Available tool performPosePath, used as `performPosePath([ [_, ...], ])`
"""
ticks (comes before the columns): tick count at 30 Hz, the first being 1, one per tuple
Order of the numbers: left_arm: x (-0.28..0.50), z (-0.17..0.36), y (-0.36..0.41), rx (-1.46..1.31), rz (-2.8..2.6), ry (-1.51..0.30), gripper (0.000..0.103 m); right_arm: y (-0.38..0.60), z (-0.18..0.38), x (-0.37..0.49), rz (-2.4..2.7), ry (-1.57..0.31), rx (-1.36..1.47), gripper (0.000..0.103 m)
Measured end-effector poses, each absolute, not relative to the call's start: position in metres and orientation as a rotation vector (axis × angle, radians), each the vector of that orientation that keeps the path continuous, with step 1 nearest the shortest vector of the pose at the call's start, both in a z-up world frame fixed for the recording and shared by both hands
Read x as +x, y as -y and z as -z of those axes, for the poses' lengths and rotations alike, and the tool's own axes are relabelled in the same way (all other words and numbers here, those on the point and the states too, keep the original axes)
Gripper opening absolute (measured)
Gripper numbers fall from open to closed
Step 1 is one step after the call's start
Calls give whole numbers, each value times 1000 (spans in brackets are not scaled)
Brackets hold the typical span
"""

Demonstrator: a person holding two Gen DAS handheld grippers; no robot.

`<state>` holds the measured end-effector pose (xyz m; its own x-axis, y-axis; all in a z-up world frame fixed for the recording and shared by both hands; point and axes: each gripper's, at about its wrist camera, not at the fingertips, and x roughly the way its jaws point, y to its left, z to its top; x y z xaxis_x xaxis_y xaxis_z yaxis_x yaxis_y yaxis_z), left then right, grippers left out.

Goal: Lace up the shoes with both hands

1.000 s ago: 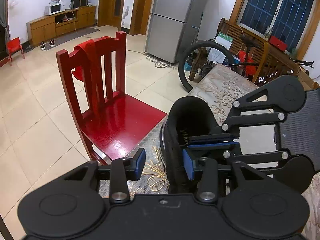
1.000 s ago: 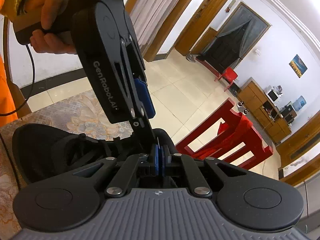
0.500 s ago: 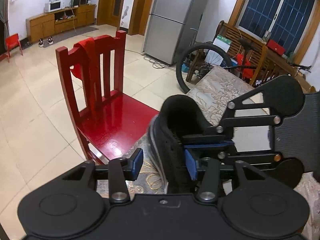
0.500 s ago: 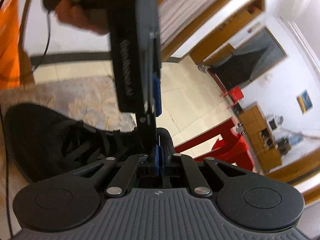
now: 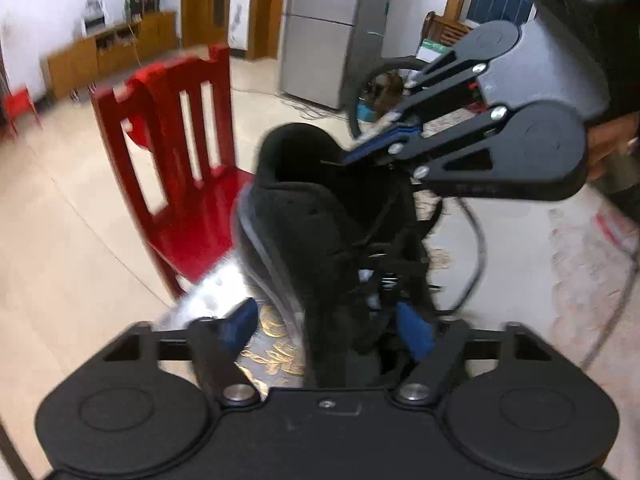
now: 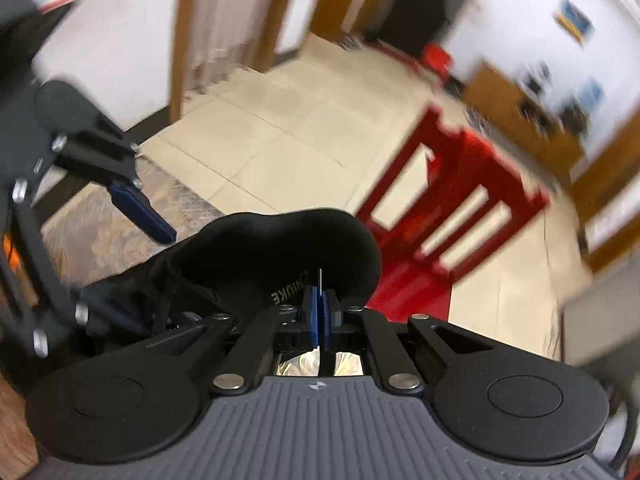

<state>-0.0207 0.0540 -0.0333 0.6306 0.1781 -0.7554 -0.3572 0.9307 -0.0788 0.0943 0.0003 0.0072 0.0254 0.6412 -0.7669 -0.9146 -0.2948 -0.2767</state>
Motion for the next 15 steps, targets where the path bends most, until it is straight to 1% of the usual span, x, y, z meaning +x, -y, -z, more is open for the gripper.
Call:
performPosePath([
  [3,-22,35,-63,-165,-369,-884,78,11,-5,92,-1553,-501,-956,3],
  [7,-24,38,-80,-167,-331,-908,78,28,-2,89,-1493,-669,-871,3],
  [9,-19,40,-77,-92,-319,-906,78,45,0,81,-1467,-754,-745,3],
  [12,-12,45,-73,10,-284,-896,78,75,11,76,-1410,-902,-442,3],
  [15,-4,49,-76,39,-227,-881,78,103,22,67,-1303,-921,-194,3],
])
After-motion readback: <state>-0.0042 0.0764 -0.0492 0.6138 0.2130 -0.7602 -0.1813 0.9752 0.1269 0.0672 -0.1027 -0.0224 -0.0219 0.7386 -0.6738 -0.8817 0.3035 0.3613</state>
